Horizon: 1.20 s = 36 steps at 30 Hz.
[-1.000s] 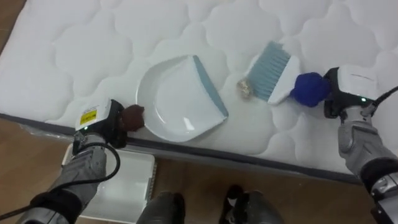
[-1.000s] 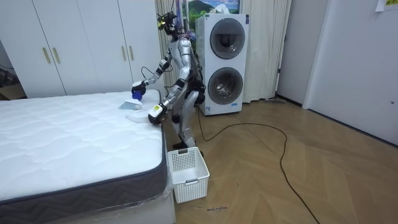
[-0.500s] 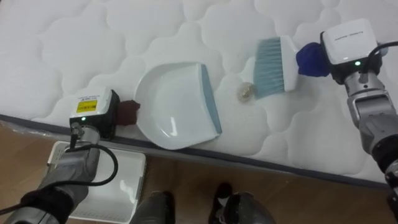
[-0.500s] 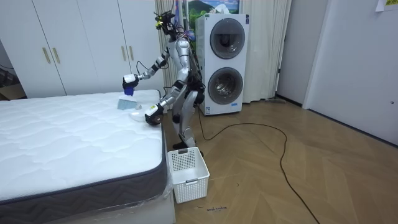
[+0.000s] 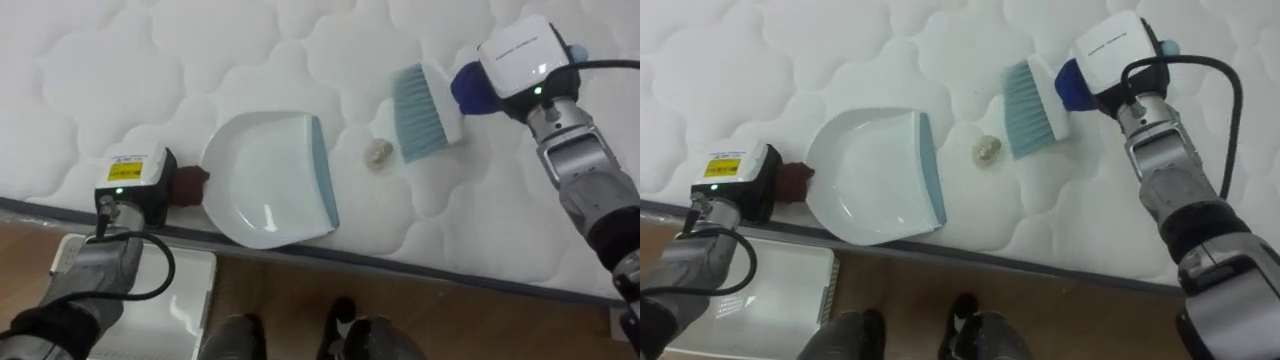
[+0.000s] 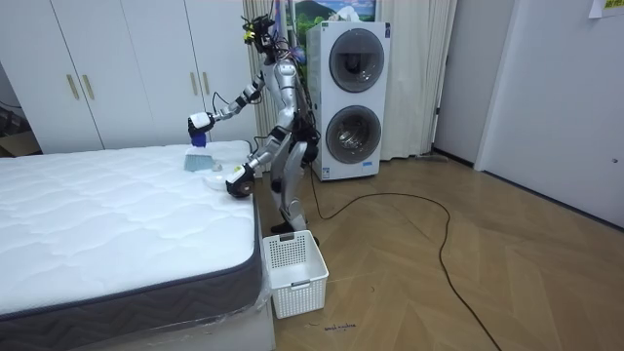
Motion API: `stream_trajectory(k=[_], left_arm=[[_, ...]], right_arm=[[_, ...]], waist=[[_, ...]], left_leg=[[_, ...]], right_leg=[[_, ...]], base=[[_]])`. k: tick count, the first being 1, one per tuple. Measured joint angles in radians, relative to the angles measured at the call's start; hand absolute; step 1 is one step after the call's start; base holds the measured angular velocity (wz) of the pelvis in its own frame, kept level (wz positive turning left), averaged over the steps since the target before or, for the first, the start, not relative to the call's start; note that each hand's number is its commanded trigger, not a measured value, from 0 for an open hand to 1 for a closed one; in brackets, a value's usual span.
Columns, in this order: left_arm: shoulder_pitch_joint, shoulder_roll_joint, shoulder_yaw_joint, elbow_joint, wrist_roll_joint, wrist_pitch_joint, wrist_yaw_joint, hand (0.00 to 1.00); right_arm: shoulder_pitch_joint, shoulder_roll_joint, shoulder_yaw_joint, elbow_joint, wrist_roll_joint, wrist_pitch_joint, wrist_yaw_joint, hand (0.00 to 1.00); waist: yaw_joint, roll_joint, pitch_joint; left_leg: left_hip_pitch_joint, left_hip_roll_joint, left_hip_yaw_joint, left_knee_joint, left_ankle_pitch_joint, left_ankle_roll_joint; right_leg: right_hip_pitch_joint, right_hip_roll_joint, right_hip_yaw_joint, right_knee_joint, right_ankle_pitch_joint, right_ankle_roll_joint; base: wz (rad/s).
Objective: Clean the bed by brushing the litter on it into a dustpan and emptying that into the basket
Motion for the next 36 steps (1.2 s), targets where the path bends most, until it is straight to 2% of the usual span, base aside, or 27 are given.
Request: stream_trajectory(k=[6, 14, 19, 22, 26, 31, 36], left_arm=[[0.012, 0.002, 0.013, -0.021, 0.000, 0.006, -0.025, 1.00], [0.010, 0.004, 0.020, -0.021, -0.002, 0.006, -0.061, 1.00], [0.011, 0.004, 0.012, -0.014, -0.004, 0.023, -0.090, 1.00], [0.012, 0.004, 0.013, -0.009, -0.003, 0.027, -0.104, 1.00], [0.011, 0.004, 0.016, -0.007, -0.003, 0.027, -0.111, 1.00], [0.010, 0.003, 0.016, -0.004, -0.003, 0.027, -0.131, 1.00], [0.010, 0.003, 0.017, -0.003, -0.002, 0.027, -0.146, 1.00]], right_arm=[[0.004, 0.000, 0.001, -0.074, -0.042, 0.003, 0.057, 1.00], [0.023, 0.000, 0.003, -0.107, -0.035, 0.004, 0.110, 1.00], [0.059, 0.005, 0.023, -0.106, -0.018, 0.022, 0.118, 1.00], [0.085, 0.013, 0.043, -0.103, 0.002, 0.036, 0.123, 1.00], [0.102, 0.017, 0.043, -0.103, 0.002, 0.037, 0.134, 1.00], [0.110, 0.019, 0.048, -0.104, 0.022, 0.038, 0.155, 1.00], [0.117, 0.018, 0.062, -0.108, 0.062, 0.039, 0.178, 1.00]], waist=[[-0.003, 0.000, -0.0001], [-0.003, 0.000, -0.0017], [-0.002, 0.004, -0.0037], [0.001, 0.010, -0.0068], [0.002, 0.017, -0.0086], [0.002, 0.040, -0.0078], [0.003, 0.046, -0.0090]], left_leg=[[0.003, 0.011, -0.006, 0.001, 0.000, 0.000], [0.009, 0.011, -0.007, 0.000, 0.000, 0.000], [0.026, 0.010, -0.007, -0.001, 0.000, -0.001], [0.032, 0.025, -0.008, -0.009, 0.002, -0.005], [0.030, 0.026, -0.008, -0.010, 0.004, -0.007], [0.031, 0.027, -0.008, -0.010, 0.004, -0.009], [0.032, 0.025, -0.007, -0.017, 0.007, -0.013]], right_leg=[[0.022, 0.010, -0.015, -0.019, 0.004, -0.002], [0.027, 0.011, -0.017, -0.021, 0.008, 0.000], [0.044, 0.015, -0.021, -0.026, 0.010, -0.002], [0.062, 0.026, -0.036, -0.056, 0.025, -0.007], [0.063, 0.027, -0.042, -0.063, 0.030, -0.012], [0.063, 0.026, -0.045, -0.062, 0.031, -0.013], [0.061, 0.028, -0.044, -0.064, 0.032, -0.015]], base=[[0.04], [0.00], [0.00], [-0.05], [-0.01], [0.00], [0.00]])
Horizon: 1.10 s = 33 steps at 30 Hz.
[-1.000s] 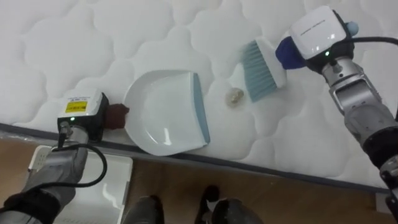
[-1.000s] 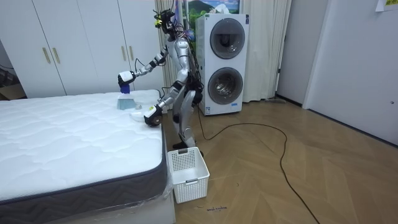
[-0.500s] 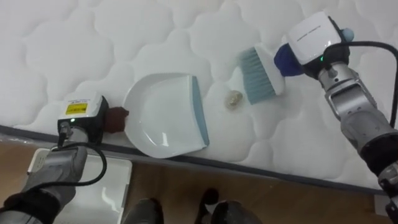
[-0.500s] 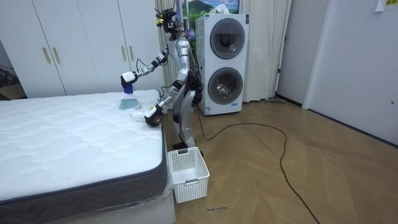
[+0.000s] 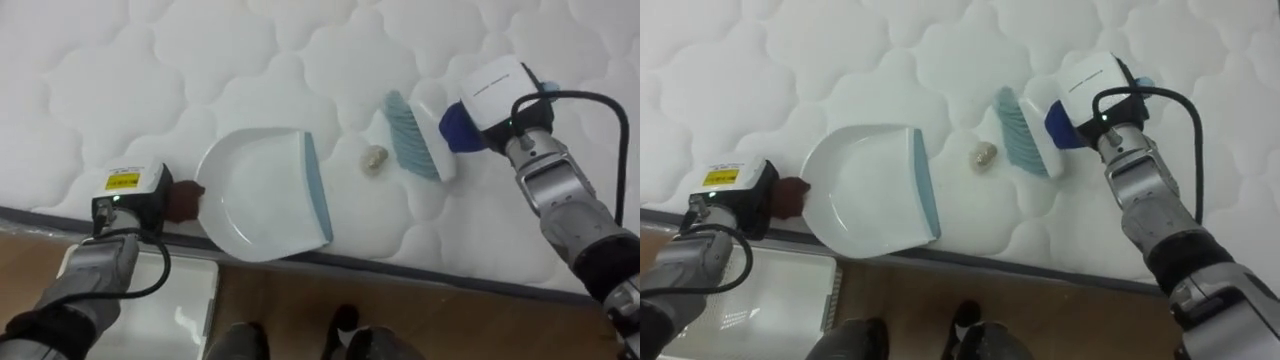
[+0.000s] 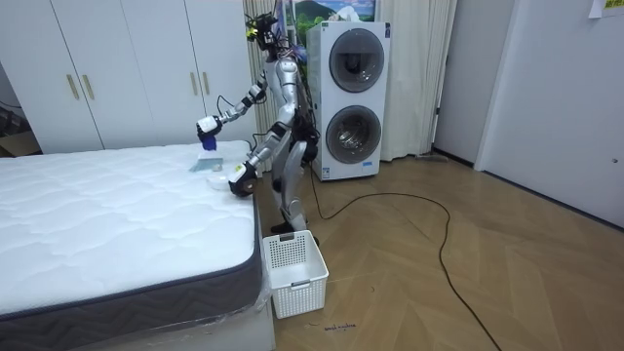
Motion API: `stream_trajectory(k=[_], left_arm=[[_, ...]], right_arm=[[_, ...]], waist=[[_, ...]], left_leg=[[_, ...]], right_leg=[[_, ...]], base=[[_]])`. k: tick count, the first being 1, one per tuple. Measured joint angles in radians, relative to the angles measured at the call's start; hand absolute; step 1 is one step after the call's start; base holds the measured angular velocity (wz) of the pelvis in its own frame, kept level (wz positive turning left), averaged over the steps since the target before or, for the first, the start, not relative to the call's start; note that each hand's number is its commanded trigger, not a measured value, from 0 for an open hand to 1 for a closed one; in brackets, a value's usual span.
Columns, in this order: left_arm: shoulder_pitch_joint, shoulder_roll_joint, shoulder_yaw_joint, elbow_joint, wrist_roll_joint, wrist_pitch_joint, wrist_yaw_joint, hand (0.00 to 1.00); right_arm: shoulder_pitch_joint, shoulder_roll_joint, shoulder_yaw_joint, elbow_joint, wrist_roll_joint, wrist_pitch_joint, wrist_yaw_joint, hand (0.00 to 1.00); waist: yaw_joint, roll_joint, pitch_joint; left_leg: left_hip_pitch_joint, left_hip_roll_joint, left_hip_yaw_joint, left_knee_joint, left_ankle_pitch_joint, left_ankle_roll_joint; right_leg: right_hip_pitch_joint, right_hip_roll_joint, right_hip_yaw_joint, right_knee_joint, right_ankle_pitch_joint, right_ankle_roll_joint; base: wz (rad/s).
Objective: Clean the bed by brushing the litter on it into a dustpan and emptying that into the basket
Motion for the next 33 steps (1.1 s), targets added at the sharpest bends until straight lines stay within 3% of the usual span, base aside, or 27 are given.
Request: stream_trajectory(k=[12, 21, 27, 33], left_arm=[[-0.001, 0.002, -0.035, 0.025, -0.002, 0.013, -0.014, 1.00], [-0.001, 0.005, -0.033, 0.025, -0.002, 0.007, -0.042, 1.00], [0.000, 0.005, -0.047, 0.037, -0.006, -0.011, -0.040, 1.00], [0.000, 0.004, -0.048, 0.042, -0.005, -0.012, -0.043, 1.00]], right_arm=[[0.061, 0.010, 0.019, -0.133, 0.054, 0.012, 0.093, 1.00], [0.106, 0.075, 0.025, -0.262, 0.065, -0.015, 0.123, 1.00], [0.112, 0.078, 0.094, -0.366, 0.096, -0.038, 0.127, 1.00], [0.119, 0.085, 0.101, -0.425, 0.096, -0.058, 0.134, 1.00]], waist=[[-0.017, 0.007, -0.0047], [-0.027, 0.007, -0.0050], [-0.025, 0.005, -0.0059], [-0.020, 0.004, -0.0094]], left_leg=[[0.001, -0.005, -0.002, 0.000, 0.001, -0.001], [0.000, -0.001, 0.001, 0.007, 0.003, -0.004], [-0.001, -0.002, 0.001, 0.005, 0.004, -0.005], [0.001, -0.002, 0.005, 0.005, 0.004, -0.005]], right_leg=[[-0.001, -0.002, 0.004, 0.004, 0.000, -0.001], [-0.001, 0.003, 0.004, 0.005, -0.002, -0.006], [-0.003, 0.000, 0.004, 0.009, -0.005, -0.008], [-0.004, 0.001, 0.006, 0.011, -0.005, -0.008]], base=[[-0.01], [0.00], [0.00], [-0.01]])
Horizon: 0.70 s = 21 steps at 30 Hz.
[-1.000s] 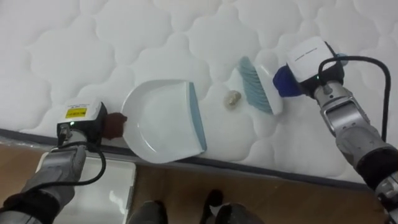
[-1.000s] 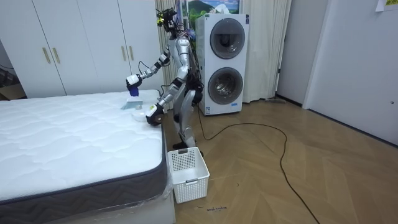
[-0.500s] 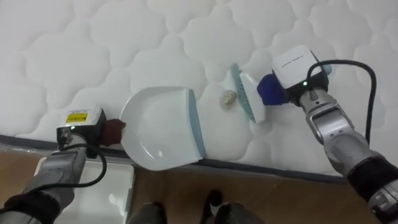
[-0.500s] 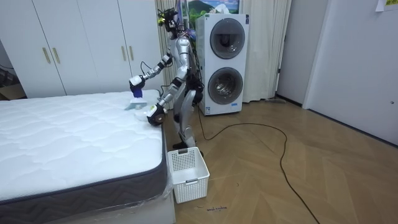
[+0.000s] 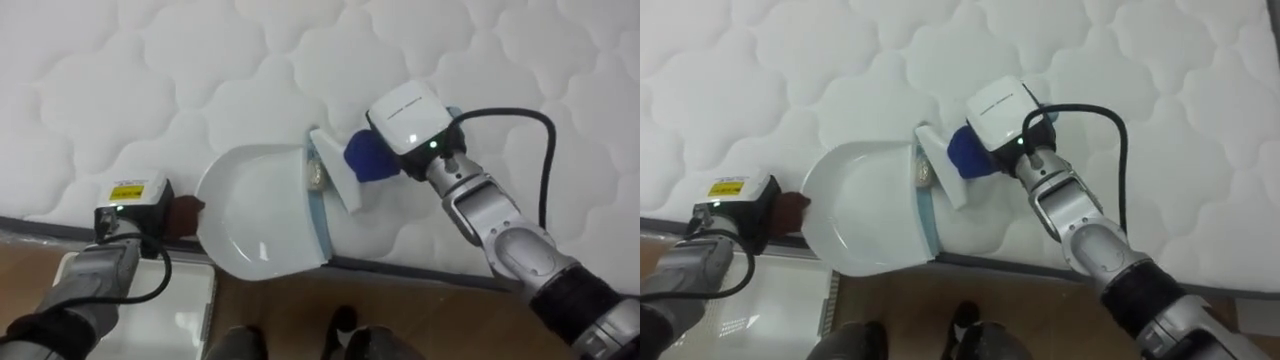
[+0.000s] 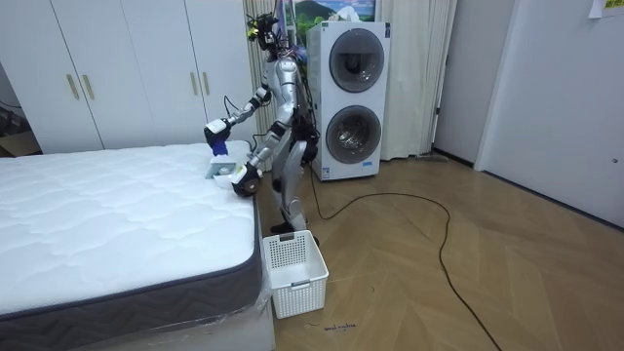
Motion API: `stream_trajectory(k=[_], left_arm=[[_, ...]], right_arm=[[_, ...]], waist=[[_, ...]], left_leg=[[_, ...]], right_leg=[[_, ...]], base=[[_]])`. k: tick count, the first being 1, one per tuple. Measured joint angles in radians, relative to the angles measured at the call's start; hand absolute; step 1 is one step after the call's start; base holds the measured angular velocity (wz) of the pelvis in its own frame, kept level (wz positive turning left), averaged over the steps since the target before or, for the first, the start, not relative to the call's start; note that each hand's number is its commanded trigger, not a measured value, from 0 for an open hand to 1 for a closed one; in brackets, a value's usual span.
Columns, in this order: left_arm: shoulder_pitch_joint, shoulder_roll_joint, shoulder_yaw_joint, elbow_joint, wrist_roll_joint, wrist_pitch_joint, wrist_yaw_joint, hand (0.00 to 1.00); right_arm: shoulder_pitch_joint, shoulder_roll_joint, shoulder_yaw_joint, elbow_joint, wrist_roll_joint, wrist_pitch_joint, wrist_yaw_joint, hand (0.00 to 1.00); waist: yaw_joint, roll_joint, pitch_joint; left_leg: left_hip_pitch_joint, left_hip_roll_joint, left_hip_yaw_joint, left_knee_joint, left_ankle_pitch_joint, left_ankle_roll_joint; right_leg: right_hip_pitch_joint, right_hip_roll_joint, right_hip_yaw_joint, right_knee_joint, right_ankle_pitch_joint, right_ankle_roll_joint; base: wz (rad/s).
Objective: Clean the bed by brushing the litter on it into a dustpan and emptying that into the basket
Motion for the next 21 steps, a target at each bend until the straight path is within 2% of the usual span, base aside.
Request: stream_trajectory(k=[3, 6, 9, 11, 13, 16, 21], left_arm=[[0.001, -0.005, -0.007, 0.021, 0.002, -0.002, -0.001, 1.00], [0.004, -0.006, -0.009, 0.028, 0.005, -0.002, -0.002, 1.00], [0.010, -0.006, -0.007, 0.028, 0.004, -0.004, -0.002, 1.00], [0.011, -0.005, -0.007, 0.027, 0.005, -0.007, -0.002, 1.00], [0.019, -0.006, -0.007, 0.025, 0.006, -0.014, -0.002, 1.00], [0.028, -0.006, -0.009, 0.024, 0.005, -0.021, -0.002, 1.00], [0.051, -0.007, -0.008, 0.032, 0.005, -0.033, 0.001, 1.00]], right_arm=[[0.000, 0.012, 0.008, -0.015, 0.005, 0.000, 0.034, 1.00], [0.000, 0.019, 0.030, -0.060, 0.038, -0.003, 0.057, 1.00], [0.000, 0.045, 0.040, -0.095, 0.059, -0.041, 0.072, 1.00], [0.000, 0.045, 0.049, -0.115, 0.080, -0.063, 0.082, 1.00], [0.001, 0.043, 0.076, -0.135, 0.113, -0.094, 0.096, 1.00], [0.007, 0.039, 0.108, -0.151, 0.144, -0.132, 0.110, 1.00], [0.011, 0.035, 0.125, -0.152, 0.158, -0.167, 0.121, 1.00]], waist=[[0.013, 0.001, -0.0053], [0.017, 0.001, -0.0062], [0.021, 0.001, -0.0065], [0.024, 0.001, -0.0075], [0.026, -0.001, -0.0127], [0.036, -0.001, -0.0128], [0.050, -0.002, -0.0132]], left_leg=[[0.008, 0.002, 0.008, -0.002, 0.000, 0.000], [0.011, 0.002, 0.009, -0.005, 0.001, -0.002], [0.009, 0.003, 0.008, -0.004, 0.002, -0.004], [0.006, 0.003, 0.007, -0.002, 0.002, -0.004], [0.000, 0.003, 0.006, 0.001, 0.002, -0.004], [-0.001, 0.002, 0.006, 0.001, 0.002, -0.004], [-0.003, 0.001, 0.007, 0.004, 0.002, -0.004]], right_leg=[[0.001, 0.001, 0.002, 0.001, 0.000, 0.000], [0.001, 0.001, 0.004, 0.003, -0.002, -0.003], [0.000, 0.002, 0.005, 0.003, -0.001, -0.004], [-0.001, 0.002, 0.004, 0.003, -0.001, -0.005], [-0.007, 0.000, 0.001, 0.006, -0.001, -0.005], [-0.008, -0.001, 0.003, 0.008, -0.001, -0.005], [-0.015, -0.004, 0.009, 0.019, -0.005, -0.007]], base=[[-0.07], [0.00], [0.01], [0.04], [0.00], [0.00], [0.00]])
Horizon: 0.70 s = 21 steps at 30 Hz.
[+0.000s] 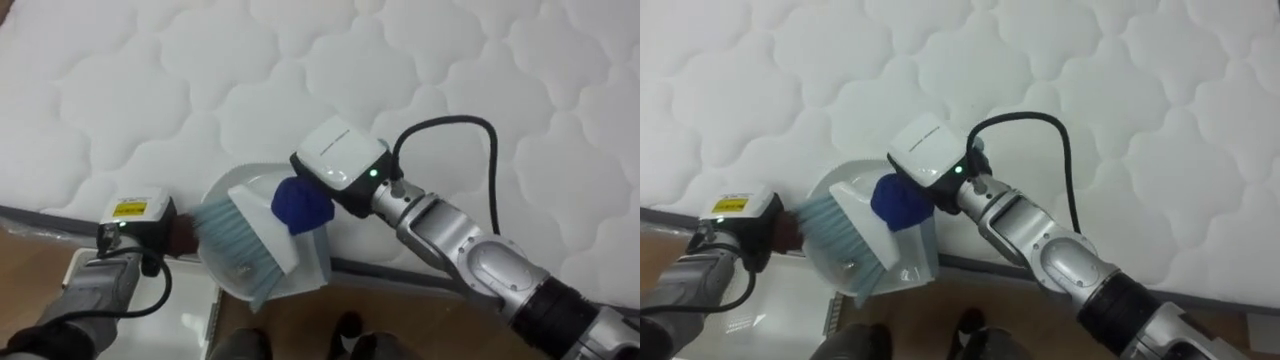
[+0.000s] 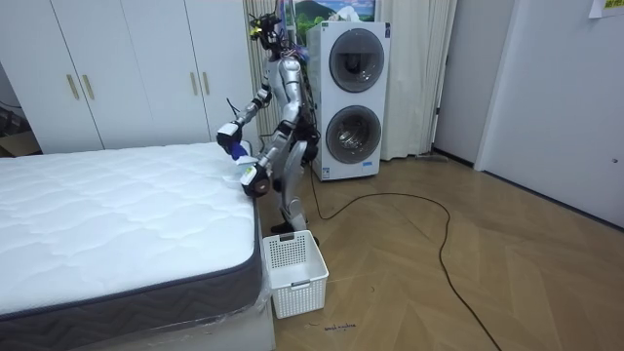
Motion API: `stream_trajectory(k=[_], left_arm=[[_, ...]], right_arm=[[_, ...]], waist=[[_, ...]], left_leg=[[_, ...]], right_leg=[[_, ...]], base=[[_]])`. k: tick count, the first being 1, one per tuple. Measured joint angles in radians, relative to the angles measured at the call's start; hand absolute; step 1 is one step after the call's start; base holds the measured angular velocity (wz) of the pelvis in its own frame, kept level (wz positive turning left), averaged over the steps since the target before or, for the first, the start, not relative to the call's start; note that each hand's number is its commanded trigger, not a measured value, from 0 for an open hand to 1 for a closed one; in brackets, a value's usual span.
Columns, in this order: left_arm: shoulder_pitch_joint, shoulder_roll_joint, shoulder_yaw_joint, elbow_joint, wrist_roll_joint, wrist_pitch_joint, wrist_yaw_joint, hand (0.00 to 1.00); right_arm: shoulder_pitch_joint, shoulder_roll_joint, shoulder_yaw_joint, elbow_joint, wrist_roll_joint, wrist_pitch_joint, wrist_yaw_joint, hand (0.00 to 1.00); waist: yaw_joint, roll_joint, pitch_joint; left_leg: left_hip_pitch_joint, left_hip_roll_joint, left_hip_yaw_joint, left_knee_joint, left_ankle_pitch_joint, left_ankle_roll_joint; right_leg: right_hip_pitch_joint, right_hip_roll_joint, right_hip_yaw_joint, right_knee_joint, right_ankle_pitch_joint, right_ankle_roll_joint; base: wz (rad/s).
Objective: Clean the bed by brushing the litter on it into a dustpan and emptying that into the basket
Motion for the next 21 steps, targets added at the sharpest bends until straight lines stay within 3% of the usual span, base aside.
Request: stream_trajectory(k=[10, 21], left_arm=[[0.011, -0.002, -0.002, 0.020, 0.000, -0.004, 0.019, 1.00], [0.041, 0.002, -0.017, 0.008, -0.020, -0.016, 0.049, 1.00]], right_arm=[[0.002, -0.001, 0.000, 0.000, 0.005, -0.029, 0.004, 1.00], [0.010, -0.002, -0.001, -0.002, 0.040, -0.072, 0.017, 1.00]], waist=[[-0.002, -0.010, -0.0062], [-0.004, -0.010, -0.0066]], left_leg=[[-0.002, 0.001, -0.001, 0.015, 0.000, 0.000], [-0.015, 0.001, -0.022, 0.031, 0.000, -0.001]], right_leg=[[-0.001, -0.001, 0.004, 0.014, -0.003, -0.002], [0.000, -0.002, -0.007, 0.015, -0.006, -0.002]], base=[[0.00], [0.03]])
